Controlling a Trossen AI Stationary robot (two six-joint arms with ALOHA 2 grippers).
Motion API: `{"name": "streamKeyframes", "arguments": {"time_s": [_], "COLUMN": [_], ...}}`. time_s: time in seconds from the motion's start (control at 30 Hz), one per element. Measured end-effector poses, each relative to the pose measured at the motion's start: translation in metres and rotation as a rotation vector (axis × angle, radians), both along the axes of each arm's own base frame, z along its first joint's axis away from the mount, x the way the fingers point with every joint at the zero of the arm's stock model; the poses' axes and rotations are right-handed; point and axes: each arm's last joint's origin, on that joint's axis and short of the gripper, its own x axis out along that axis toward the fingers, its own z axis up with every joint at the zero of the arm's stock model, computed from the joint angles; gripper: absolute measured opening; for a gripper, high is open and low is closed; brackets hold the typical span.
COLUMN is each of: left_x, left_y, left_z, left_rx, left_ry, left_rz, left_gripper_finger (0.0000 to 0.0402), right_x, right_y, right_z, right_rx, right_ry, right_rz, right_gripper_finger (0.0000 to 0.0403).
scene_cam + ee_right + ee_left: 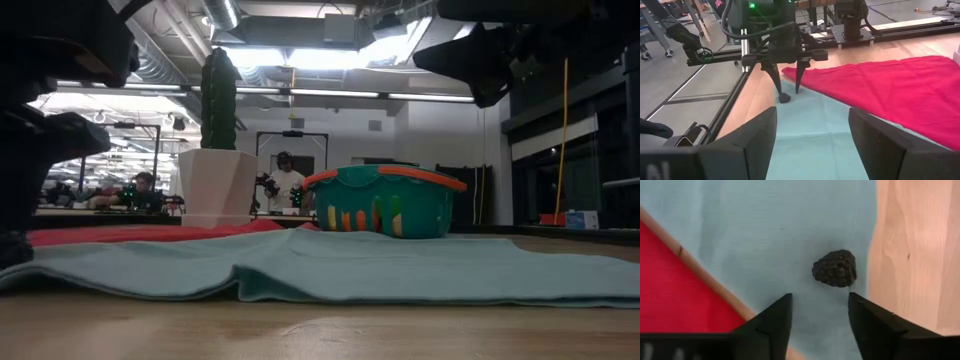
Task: Pick and placing Produce into tupperware
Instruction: Put the blackberry into the blue basket
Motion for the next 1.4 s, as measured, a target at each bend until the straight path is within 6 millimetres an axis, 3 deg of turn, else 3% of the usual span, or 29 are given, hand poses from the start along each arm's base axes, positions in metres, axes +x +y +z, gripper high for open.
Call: {"name": "streamKeyframes", "arguments": {"time_s": [0.3, 0.53, 1.03, 1.4], "left_x": [0.001, 0.003, 0.000, 0.012], "left_y": [0.002, -0.011, -0.017, -0.012], "left_z": [0.006, 0.027, 0.029, 0.031], "left_rx": [0.029, 0.123, 0.160, 0.231], "left_ry": [0.052, -0.007, -0.032, -0.080], "left_rz": [-0.054, -0.132, -0.207, -0.531], "left_gripper_finger": [0.0229, 0.0228, 0.0231, 0.0231], "right_x": [0.002, 0.003, 0.004, 0.004], "right_y": [0.001, 0.002, 0.002, 0.002], "right_z": [-0.008, -0.013, -0.012, -0.012], "right_rx": [0.005, -0.003, 0.004, 0.003], "right_ry": [0.023, 0.035, 0.024, 0.024], "right_rz": [-0.004, -0.005, -0.004, -0.004], "right_gripper_finger": [0.0248, 0.0248, 0.0248, 0.0248]}}
